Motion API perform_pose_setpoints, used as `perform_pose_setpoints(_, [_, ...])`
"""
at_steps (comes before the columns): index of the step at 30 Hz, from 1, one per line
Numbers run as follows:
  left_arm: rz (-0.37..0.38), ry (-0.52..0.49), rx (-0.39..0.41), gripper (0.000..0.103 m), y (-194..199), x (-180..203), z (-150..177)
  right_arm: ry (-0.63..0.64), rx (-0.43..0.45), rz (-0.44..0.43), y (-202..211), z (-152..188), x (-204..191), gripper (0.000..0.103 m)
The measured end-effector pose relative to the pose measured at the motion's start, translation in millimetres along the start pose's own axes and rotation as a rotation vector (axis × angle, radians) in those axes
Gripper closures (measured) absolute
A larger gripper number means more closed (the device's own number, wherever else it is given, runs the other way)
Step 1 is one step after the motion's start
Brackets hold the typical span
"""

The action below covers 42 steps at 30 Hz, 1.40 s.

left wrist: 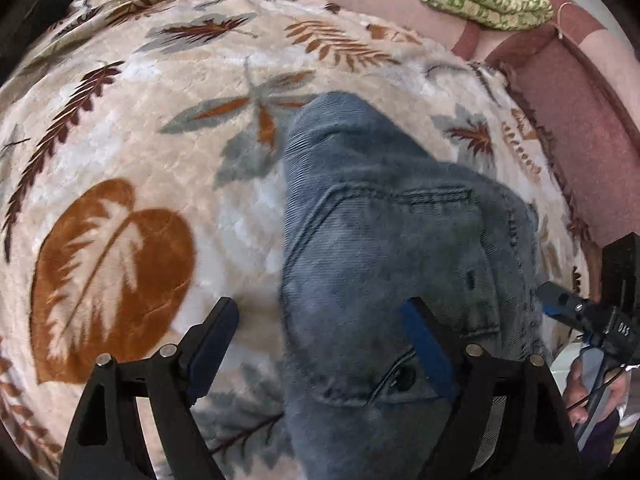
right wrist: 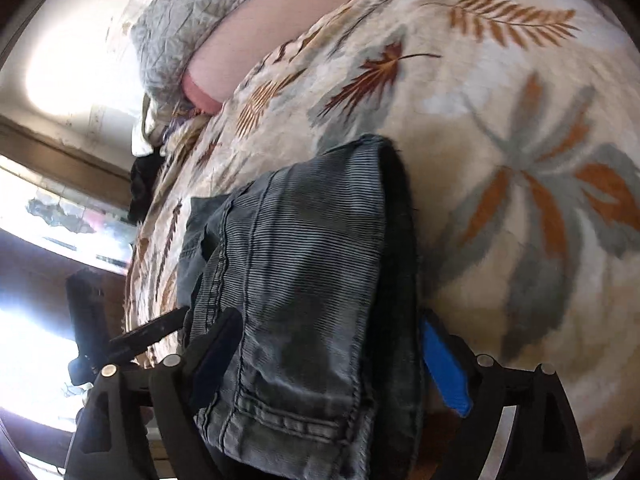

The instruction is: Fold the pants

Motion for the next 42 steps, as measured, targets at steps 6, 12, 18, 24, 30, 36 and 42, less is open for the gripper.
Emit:
perform_pose_setpoints(6, [0.007, -0.075, 0.035, 0.036, 1, 25, 1, 0.06, -0.072, -0.025, -26, -1, -22, 0.041])
perform_pose_setpoints(12, [0.003, -0.08, 0.086, 0.075, 19, 25, -1, 0.175, -0.034, 0.031, -17, 6, -49, 0.067])
perform_pose_setpoints(18, [-0.012, -0.103, 0.187, 0.082, 62, 25, -24, 0.277, 0.016, 0.03, -3, -10, -94, 0.069])
perform_pose_setpoints(24, [-0.059, -0.059, 0.29, 0.081, 95, 6, -81, 0.305, 0.092, -0.027, -3, -70, -123, 0.069])
perform_pose_setpoints(30, [-0.247, -0.016, 0.211, 0.062, 27, -24, -117, 0.226, 0.092, 0.002, -66, -115, -106, 0.051])
perform_pose_setpoints(36, [-0.409, -0.017, 0.171, 0.048, -13, -41, -98, 0.216, 0.059, 0.237, -109, -106, -53, 0.028])
perform_pose_setpoints(42, [-0.409, -0.055, 0.325, 0.031, 63, -19, -64, 0.265, 0.264, 0.235, -20, -83, -91, 0.028])
Point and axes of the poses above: each gripper's, at about its wrist camera, not at the fingertips, and y roughly against the way its jaws point, x to its right, z to its underside, the point moved 4 cm from there along -y, roughly the way its jaws point, and after that the axes turned 10 degrees about -z, right-handed, at the moved point
